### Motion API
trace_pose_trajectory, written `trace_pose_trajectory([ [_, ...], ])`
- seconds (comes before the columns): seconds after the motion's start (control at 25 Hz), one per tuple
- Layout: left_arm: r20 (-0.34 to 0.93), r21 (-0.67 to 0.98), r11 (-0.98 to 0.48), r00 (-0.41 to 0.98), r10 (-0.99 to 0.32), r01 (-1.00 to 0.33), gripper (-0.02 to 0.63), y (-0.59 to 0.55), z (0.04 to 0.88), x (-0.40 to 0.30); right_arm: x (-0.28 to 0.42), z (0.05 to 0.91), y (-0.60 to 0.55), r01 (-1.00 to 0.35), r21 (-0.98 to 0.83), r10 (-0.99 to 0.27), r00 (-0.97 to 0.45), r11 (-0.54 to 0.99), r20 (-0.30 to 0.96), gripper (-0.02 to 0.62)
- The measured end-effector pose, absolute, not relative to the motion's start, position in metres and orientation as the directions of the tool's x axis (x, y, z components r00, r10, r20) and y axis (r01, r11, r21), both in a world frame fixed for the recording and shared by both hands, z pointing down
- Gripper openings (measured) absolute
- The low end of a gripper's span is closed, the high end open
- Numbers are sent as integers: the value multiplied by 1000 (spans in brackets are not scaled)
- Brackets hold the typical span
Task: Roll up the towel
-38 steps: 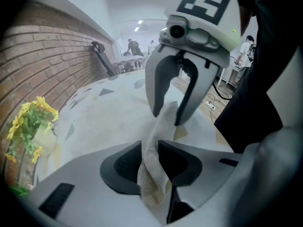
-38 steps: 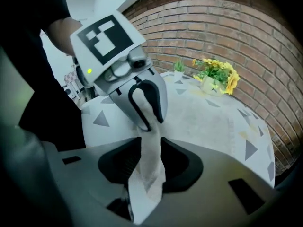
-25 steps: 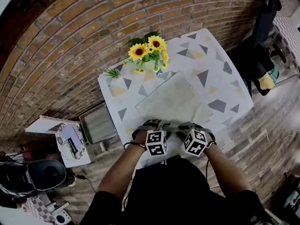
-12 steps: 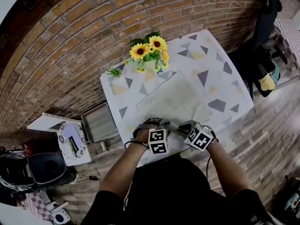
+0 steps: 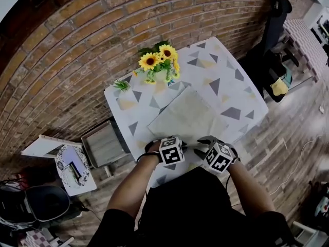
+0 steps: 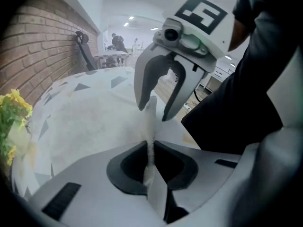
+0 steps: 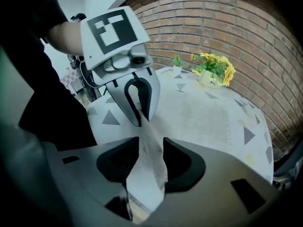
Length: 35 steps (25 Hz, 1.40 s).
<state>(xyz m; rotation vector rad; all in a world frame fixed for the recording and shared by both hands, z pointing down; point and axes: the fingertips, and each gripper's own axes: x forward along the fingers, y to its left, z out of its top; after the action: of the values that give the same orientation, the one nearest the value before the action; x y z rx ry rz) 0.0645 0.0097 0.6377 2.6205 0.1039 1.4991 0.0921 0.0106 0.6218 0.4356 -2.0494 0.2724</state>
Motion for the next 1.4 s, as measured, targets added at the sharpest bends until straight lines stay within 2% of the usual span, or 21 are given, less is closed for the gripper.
trace_pose_trajectory([
  [0.2,847,165,-985,504,167,49,48,11,635,62,88,640,18,-341,134,-242,-299,931,923,180],
  [0.28,861,137,-988,485,155,73,52,9,635,60,92,645,11,-326,175,-266,-258,929,929,144],
  [0.4,887,70,-993,450,106,97,70,0,637,56,93,641,-1,-337,144,-247,-287,930,926,94],
  [0.44,892,52,-994,444,89,95,107,-4,637,56,93,641,-3,-343,116,-227,-303,932,926,87],
  [0.52,895,29,-996,442,61,79,159,-11,635,55,94,641,-7,-348,66,-187,-329,935,926,86],
  [0.64,892,-8,-998,451,21,63,178,-22,628,59,98,642,-18,-367,9,-152,-362,930,920,86],
  [0.88,896,-61,-995,444,-21,77,190,-26,626,71,109,648,-45,-401,-14,-149,-372,916,916,98],
  [1.08,919,-115,-991,385,-82,64,199,-40,645,66,113,635,-68,-437,52,-235,-377,898,896,110],
  [1.24,918,-103,-994,388,-86,24,198,-49,647,66,96,628,-49,-331,21,-172,-436,943,883,153],
  [1.4,905,-56,-998,422,-60,-21,169,-57,639,68,93,646,-34,-237,45,-135,-381,971,915,210],
])
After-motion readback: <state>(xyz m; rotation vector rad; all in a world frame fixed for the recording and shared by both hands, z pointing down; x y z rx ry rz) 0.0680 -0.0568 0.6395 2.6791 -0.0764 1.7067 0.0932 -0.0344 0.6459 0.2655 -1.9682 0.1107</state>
